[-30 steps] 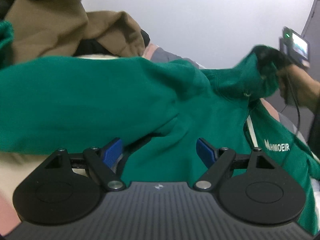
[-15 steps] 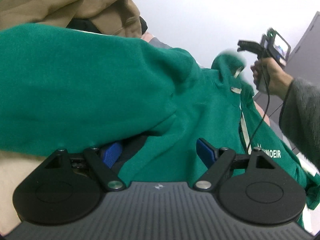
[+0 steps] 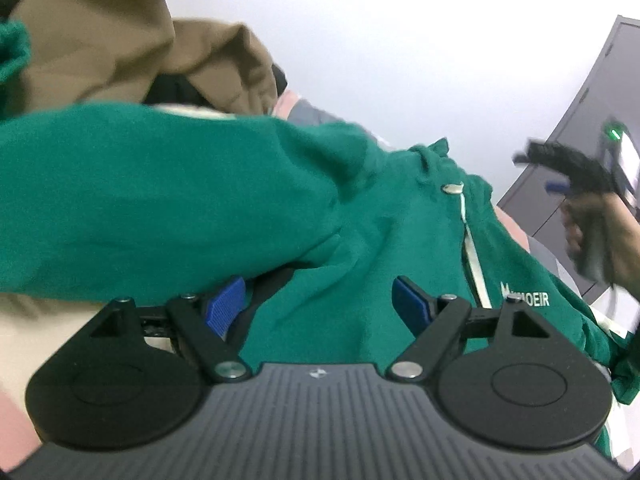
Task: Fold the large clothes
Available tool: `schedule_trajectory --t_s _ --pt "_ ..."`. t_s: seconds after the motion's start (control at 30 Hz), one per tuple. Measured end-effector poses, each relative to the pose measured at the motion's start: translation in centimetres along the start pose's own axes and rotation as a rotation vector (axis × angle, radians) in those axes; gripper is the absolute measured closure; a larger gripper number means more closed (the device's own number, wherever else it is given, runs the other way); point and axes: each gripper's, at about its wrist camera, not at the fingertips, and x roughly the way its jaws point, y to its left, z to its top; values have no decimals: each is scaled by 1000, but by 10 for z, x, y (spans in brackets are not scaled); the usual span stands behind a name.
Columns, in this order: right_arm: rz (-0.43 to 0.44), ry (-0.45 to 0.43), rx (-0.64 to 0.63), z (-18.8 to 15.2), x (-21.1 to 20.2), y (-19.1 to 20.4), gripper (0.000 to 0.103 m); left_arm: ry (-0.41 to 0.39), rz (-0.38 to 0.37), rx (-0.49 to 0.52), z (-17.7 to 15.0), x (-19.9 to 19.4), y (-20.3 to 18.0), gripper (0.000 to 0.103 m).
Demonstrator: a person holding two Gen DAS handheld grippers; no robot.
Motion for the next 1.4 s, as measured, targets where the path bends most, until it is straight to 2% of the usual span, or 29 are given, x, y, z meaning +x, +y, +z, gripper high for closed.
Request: schedule_trajectory --t_s 0.2,0.33,0.47,0.57,0.7,0.83,1.0,1.07,1.2,1.3,1.37,1.4 --pt "56 56 47 -40 -109 -27 18 -36 9 39 -6 -46 -9 19" --pt "95 99 86 -74 -188 -54 18 -14 12 47 -14 -76 -14 19" --pt "121 158 83 -120 -250 -77 18 0 5 43 -16 -114 -15 19" --pt "165 200 100 -156 -279 -87 18 25 -10 66 -22 -137 -20 19" --pt "301 264 122 -197 -296 -84 18 80 9 -1 -39 -157 -15 19" --pt "473 317 115 -220 -290 -49 18 156 36 -86 -66 -170 -8 19" --pt "715 336 -10 -244 -299 12 19 209 70 -135 -83 -176 -5 19" --pt "804 344 -49 -248 -303 34 25 218 70 -173 -87 -178 0 19" --pt "932 345 -187 -265 -317 68 30 246 65 -204 -88 -169 4 19" --pt "970 347 -292 -277 -324 83 43 294 30 -202 -91 -158 1 19" --pt "976 343 -360 -285 -325 92 61 318 8 -184 -95 -153 -3 19" --pt "957 332 -402 -289 -326 96 66 328 -3 -173 -96 -151 -5 19"
